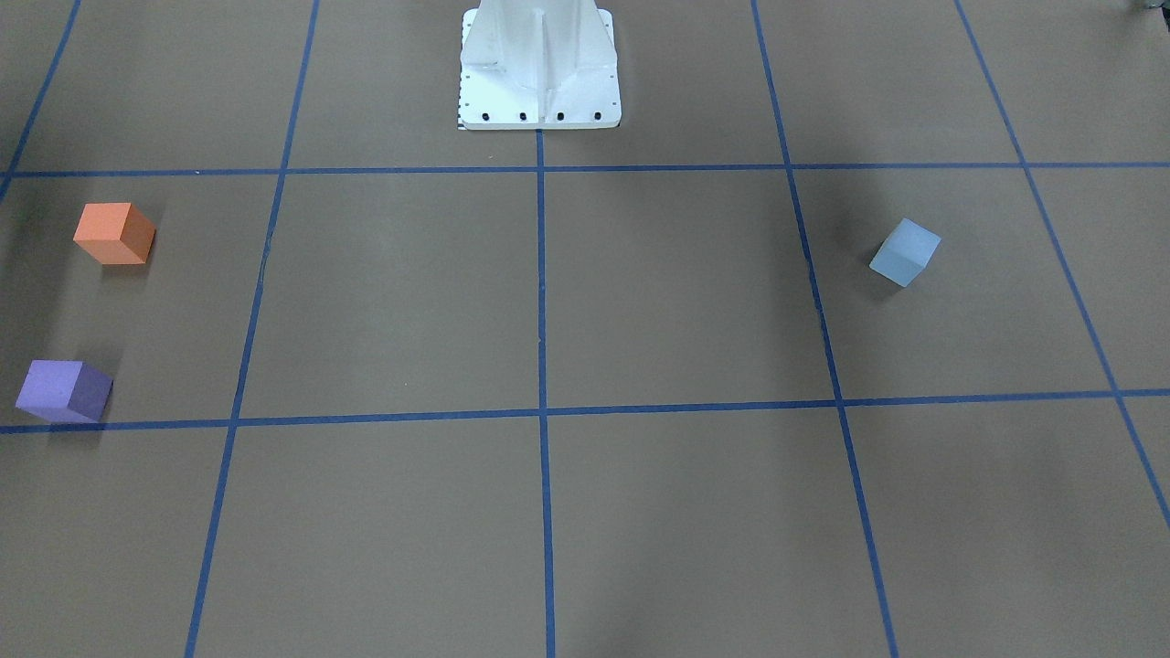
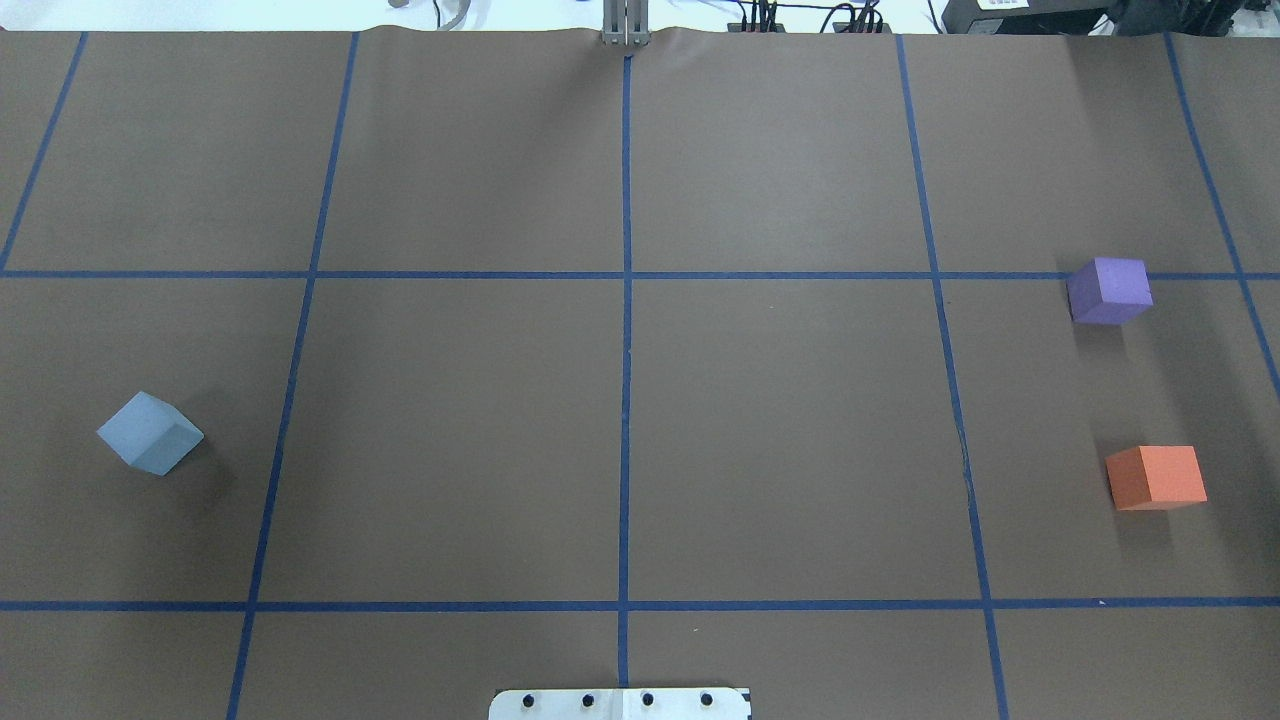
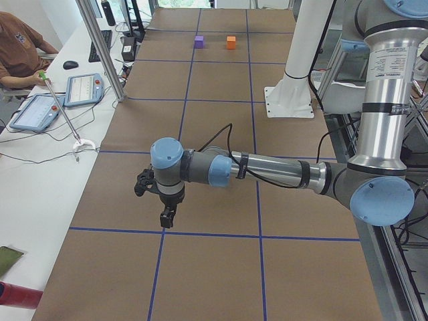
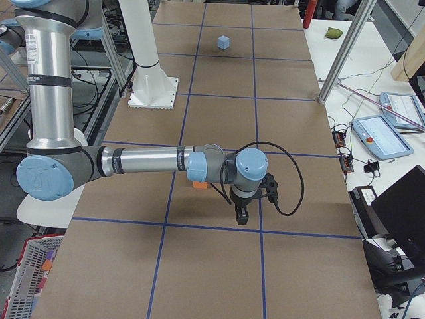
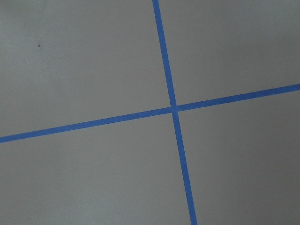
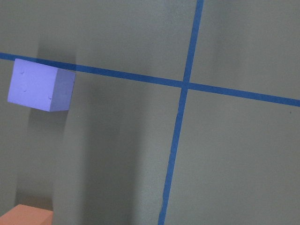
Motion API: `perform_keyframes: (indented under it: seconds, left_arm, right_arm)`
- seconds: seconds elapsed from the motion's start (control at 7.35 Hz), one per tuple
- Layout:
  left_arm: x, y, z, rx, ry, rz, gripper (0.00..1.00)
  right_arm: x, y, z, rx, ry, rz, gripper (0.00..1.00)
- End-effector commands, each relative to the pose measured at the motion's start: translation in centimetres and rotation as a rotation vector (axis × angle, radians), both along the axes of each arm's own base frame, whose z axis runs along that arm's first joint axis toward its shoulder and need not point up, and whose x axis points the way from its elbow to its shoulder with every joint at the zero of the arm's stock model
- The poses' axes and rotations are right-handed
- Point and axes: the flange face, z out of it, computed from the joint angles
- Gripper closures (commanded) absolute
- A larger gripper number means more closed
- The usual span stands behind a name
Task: Place blue block between orange and purple blocks
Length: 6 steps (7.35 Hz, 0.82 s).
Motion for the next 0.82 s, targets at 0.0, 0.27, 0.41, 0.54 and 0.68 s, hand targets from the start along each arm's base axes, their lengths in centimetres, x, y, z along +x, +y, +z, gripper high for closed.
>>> perform_keyframes:
  seconds: [0.0, 0.27, 0.41, 0.54, 0.68]
  left_arm:
    - [1.9, 0.7, -5.2, 0.104, 0.028, 0.035, 0.0]
    - [11.5, 1.7, -8.0, 0.128, 0.173, 0.237, 0.0]
    - [14.4, 2.6, -9.8, 0.11, 0.188, 0.251, 0.0]
    - [15.1, 3.7, -10.2, 0.102, 0.2, 0.237, 0.0]
    - [14.7, 5.6, -8.7, 0.09, 0.21, 0.206, 0.0]
  right_arm:
    - [0.0, -0.3, -0.5, 0.01, -0.001, 0.0, 0.0]
    - [0.0, -0.5, -0.9, 0.018, -0.001, 0.0, 0.0]
    - [-0.1, -0.5, -0.8, 0.018, -0.001, -0.002, 0.0]
    - [-0.1, -0.5, -0.8, 0.018, -0.001, -0.002, 0.0]
    - [-0.1, -0.5, -0.8, 0.018, -0.001, -0.002, 0.0]
